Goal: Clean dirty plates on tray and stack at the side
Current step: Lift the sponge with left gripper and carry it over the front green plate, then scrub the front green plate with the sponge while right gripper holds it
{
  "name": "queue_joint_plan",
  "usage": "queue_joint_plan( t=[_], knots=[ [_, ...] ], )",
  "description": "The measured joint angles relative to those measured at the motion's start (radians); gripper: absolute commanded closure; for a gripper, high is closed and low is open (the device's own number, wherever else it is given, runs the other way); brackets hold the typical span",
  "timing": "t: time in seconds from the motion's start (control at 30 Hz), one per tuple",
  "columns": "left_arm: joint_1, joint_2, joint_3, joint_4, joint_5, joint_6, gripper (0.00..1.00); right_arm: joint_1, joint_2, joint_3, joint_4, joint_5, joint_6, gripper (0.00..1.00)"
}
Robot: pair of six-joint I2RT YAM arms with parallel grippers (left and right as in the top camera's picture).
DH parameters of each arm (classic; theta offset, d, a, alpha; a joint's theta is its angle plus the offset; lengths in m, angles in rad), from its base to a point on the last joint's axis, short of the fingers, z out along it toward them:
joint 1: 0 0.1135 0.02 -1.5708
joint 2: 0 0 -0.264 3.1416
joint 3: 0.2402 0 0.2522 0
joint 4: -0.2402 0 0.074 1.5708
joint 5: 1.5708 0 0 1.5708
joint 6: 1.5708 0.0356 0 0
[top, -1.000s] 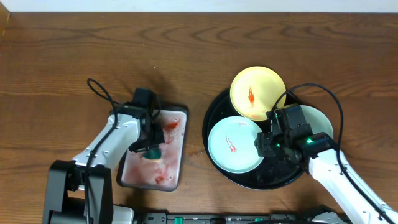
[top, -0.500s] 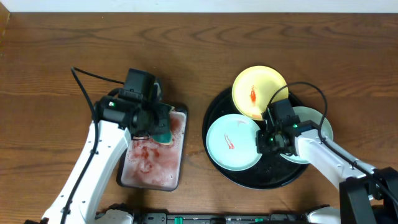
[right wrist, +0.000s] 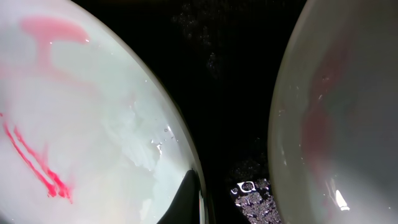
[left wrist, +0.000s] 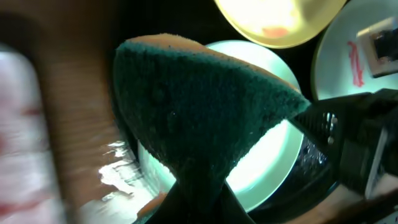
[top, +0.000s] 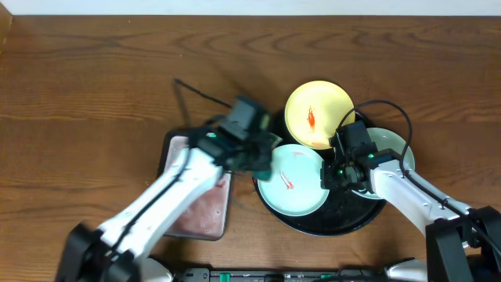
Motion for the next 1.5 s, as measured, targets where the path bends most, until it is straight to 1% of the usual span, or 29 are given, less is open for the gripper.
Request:
queue_joint_plan(
  t=[0.13, 0.27, 0.37, 0.47, 0.63, 0.7, 0.77, 0.83, 0.93, 1.03, 1.13, 1.23, 1.33, 1.5],
  knots=[
    [-0.065, 0.132, 0.0, 0.086, 0.01, -0.082, 0.93, 0.001, 0.0, 0.001, -0.001, 0.002, 0.0, 0.99],
    [-0.093, 0.264, 0.0, 0.19, 0.047, -0.155, 0.93, 0.001, 0.0, 0.002, -0.001, 0.003, 0.0, 0.99],
    [-0.108, 0.346, 0.0, 0.27, 0.093, -0.184, 0.93, 0.001, 0.0, 0.002, -0.002, 0.003, 0.0, 0.99],
    [-0.111, 0.365, 0.012, 0.274, 0.103, -0.191, 0.93, 0.001, 0.0, 0.002, -0.002, 0.005, 0.0, 0.99],
    [-0.109, 0.378, 0.053, 0.193, 0.075, -0.191, 0.93, 0.001, 0.0, 0.003, -0.002, 0.005, 0.0, 0.99],
    [-0.11, 0.376, 0.078, 0.11, 0.019, -0.19, 0.93, 0.001, 0.0, 0.003, -0.002, 0.005, 0.0, 0.99],
    [-0.109, 0.366, 0.094, -0.002, -0.077, -0.19, 0.93, 0.001, 0.0, 0.003, -0.002, 0.005, 0.0, 0.99],
    [-0.108, 0.356, 0.095, -0.068, -0.172, -0.191, 0.92, 0.001, 0.0, 0.003, -0.002, 0.005, 0.0, 0.99],
    [-0.114, 0.353, 0.096, -0.086, -0.254, -0.191, 0.93, 0.002, 0.002, 0.003, 0.002, -0.003, 0.0, 0.99],
    [-0.116, 0.354, 0.095, -0.07, -0.274, -0.19, 0.93, 0.002, 0.003, 0.003, 0.004, -0.013, 0.0, 0.99],
    [-0.109, 0.354, 0.082, 0.024, -0.214, -0.189, 0.93, 0.002, 0.003, 0.003, 0.005, -0.014, 0.0, 0.99],
    [-0.096, 0.362, 0.063, 0.2, -0.04, -0.195, 0.93, 0.001, 0.003, 0.003, 0.004, -0.006, 0.004, 0.99],
    [-0.12, 0.384, 0.063, 0.312, 0.077, -0.223, 0.93, 0.001, 0.003, 0.004, 0.003, -0.005, 0.004, 0.99],
    [-0.176, 0.388, 0.063, 0.325, 0.184, -0.266, 0.93, 0.001, 0.003, 0.006, 0.001, 0.003, 0.005, 0.99]
  ],
)
